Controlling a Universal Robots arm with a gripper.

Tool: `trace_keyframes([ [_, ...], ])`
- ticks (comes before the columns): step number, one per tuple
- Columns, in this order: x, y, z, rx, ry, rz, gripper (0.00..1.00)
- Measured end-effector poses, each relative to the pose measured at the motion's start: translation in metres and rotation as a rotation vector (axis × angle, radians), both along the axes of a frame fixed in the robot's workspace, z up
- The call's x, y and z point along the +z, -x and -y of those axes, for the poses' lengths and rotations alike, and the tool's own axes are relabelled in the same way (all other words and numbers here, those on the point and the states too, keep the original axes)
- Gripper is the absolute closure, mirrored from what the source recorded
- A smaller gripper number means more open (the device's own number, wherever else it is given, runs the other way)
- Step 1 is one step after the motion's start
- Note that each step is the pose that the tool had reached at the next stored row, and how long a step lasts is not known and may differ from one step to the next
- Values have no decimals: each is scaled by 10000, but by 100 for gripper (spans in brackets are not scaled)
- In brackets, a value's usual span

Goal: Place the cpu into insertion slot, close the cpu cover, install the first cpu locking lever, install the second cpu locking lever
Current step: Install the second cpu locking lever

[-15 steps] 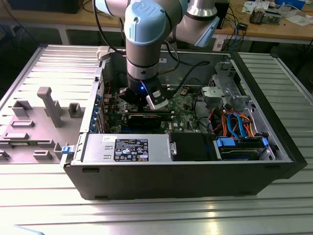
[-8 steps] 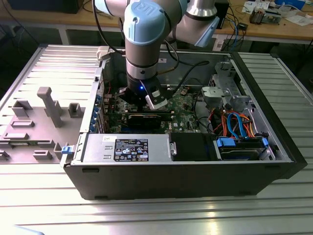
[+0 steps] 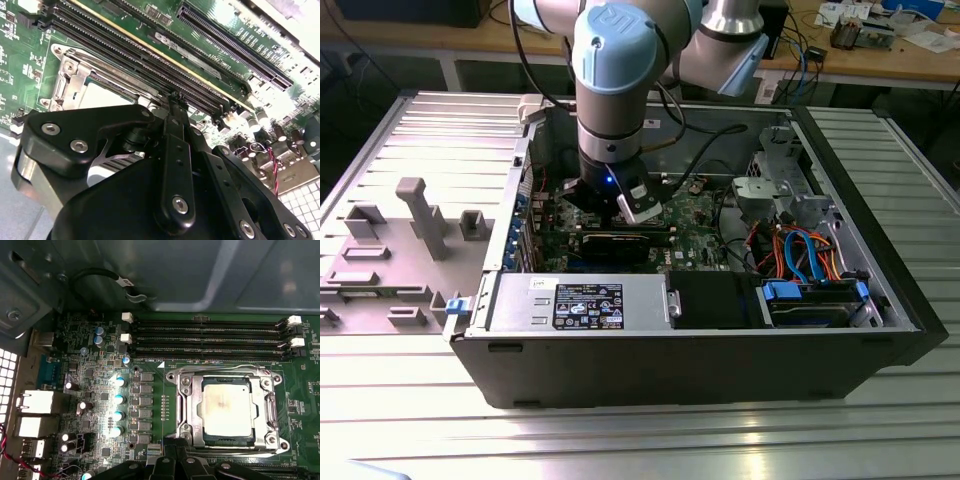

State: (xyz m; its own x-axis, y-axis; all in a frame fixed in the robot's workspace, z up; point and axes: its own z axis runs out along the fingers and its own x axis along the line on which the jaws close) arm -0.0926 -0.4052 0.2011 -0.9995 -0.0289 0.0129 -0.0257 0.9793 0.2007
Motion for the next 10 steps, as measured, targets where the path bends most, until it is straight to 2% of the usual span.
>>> trace_keyframes([
  [10, -17, 33, -15, 3, -14, -6, 89],
])
